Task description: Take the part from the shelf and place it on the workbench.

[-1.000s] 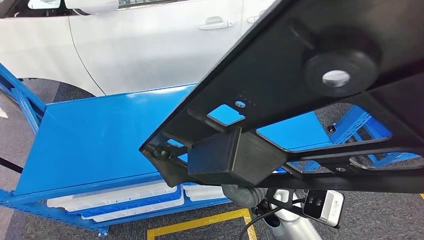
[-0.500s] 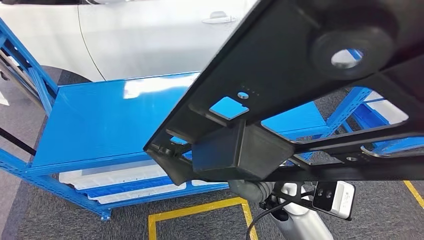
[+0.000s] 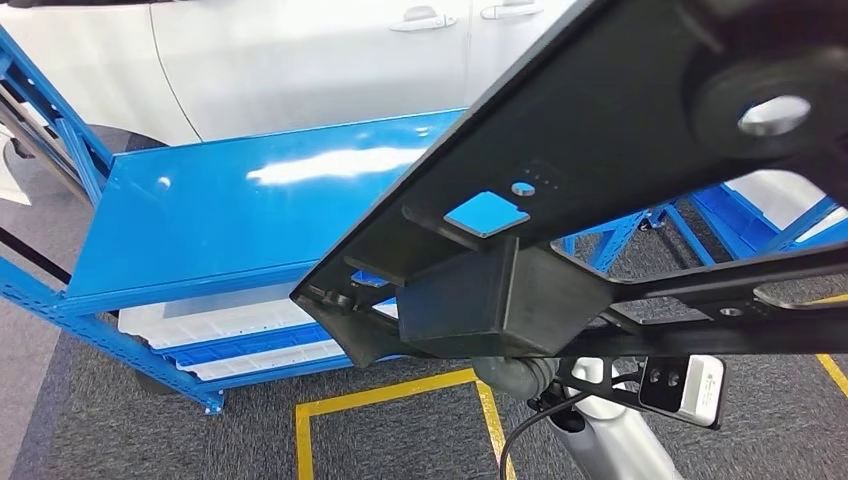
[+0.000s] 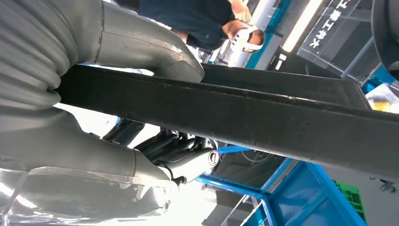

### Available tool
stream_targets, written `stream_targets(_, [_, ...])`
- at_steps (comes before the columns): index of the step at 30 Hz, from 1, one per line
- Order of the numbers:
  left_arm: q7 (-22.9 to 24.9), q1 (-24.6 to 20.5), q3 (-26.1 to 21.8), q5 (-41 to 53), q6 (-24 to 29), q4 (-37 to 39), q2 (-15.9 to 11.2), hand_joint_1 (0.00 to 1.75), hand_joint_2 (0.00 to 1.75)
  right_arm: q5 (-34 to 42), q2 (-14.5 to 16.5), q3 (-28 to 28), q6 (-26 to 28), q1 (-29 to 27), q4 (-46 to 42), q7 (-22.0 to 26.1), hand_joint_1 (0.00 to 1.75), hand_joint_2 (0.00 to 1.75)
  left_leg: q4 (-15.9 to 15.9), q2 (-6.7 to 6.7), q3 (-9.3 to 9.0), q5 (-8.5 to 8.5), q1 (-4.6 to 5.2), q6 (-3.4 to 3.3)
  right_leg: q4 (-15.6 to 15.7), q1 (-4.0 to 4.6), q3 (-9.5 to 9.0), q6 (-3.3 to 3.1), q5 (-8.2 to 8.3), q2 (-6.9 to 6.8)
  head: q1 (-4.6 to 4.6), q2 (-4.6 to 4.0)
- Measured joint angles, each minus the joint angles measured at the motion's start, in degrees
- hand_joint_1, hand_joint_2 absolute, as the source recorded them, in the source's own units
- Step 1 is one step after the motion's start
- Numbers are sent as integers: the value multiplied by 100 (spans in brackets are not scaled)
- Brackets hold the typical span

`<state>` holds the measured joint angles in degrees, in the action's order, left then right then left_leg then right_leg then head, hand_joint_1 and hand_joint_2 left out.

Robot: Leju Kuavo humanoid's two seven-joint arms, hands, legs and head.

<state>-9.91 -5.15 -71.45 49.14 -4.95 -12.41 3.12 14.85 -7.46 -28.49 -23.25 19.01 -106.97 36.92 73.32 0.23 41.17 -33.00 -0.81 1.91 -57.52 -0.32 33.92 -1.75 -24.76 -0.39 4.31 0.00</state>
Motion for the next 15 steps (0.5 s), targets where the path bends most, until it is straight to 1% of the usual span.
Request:
stream_targets(1, [-1,-2,0,5,1,0,4,0,0,32,-47,4,-19,-4,26,47,175,175,96,0,-70,41,0,-1,-13,7,84,5,57,-2,0,0])
stream_targets(2, [0,-4,1,17,3,0,6,0,0,49,-97,11,-32,-16,51,103,175,175,-26,0,-249,176,0,-8,-31,9,169,16,111,-3,0,0])
stream_targets(3, [2,-8,3,34,7,0,9,0,0,49,-140,23,-41,-40,70,161,175,175,-337,-1,-526,324,1,-23,-56,11,248,31,162,-1,0,0])
stream_targets(4, [4,-17,8,53,11,0,11,0,0,28,-175,41,-46,-78,79,215,175,175,-763,-4,-843,379,6,-45,-78,14,318,52,209,1,0,0])
stream_targets(5, [7,-27,15,74,15,-1,13,0,0,-5,-198,64,-48,-124,81,254,175,175,-1158,-9,-1121,384,17,-70,-96,17,367,78,254,1,-1,0])
stream_targets(6, [11,-34,25,91,18,-1,14,0,0,-44,-214,86,-50,-170,78,276,175,175,-1435,-16,-1289,353,32,-98,-101,19,391,108,300,-3,-1,0])
stream_targets(7, [17,-40,33,102,19,-1,16,0,0,-77,-226,104,-53,-209,75,291,175,175,-1581,-22,-1351,312,52,-127,-91,17,405,143,352,-6,-1,0])
stream_targets(8, [25,-40,40,110,21,-1,18,0,0,-103,-236,117,-56,-243,74,297,175,175,-1615,-25,-1337,352,63,-161,-69,15,408,179,412,-9,-1,0])
stream_targets(9, [34,-41,46,113,24,0,22,0,0,-126,-246,131,-60,-278,74,301,175,175,-1631,-15,-1293,410,55,-200,-61,8,421,215,433,-3,-1,0])
stream_targets(10, [44,-46,52,114,27,0,27,0,0,-143,-255,148,-67,-316,73,303,175,175,-1653,-3,-1257,470,44,-245,-97,3,454,251,366,7,-1,0])
stream_targets(11, [50,-50,61,114,30,-1,31,0,0,-159,-263,171,-74,-356,71,302,175,175,-1671,11,-1204,544,28,-291,-228,-1,507,281,179,18,-2,0])
stream_targets(12, [55,-54,70,115,32,-1,34,0,0,-174,-272,199,-90,-398,68,302,175,175,-1682,23,-1139,617,16,-325,-477,-10,586,308,-109,27,-2,0])
stream_targets(13, [56,-56,78,115,33,-2,36,0,0,-193,-279,229,-120,-444,62,302,175,175,-1679,25,-1060,684,21,-347,-825,-16,678,331,-427,30,-1,0])
stream_targets(14, [55,-57,85,115,33,-2,36,0,0,-225,-283,264,-167,-500,54,302,175,175,-1673,27,-968,751,25,-353,-1219,-23,757,351,-676,30,-1,0])
stream_targets(15, [52,-55,88,115,33,-2,36,0,0,-267,-285,301,-238,-561,46,302,175,175,-1664,27,-876,816,29,-350,-1544,-31,793,367,-786,30,-1,0])
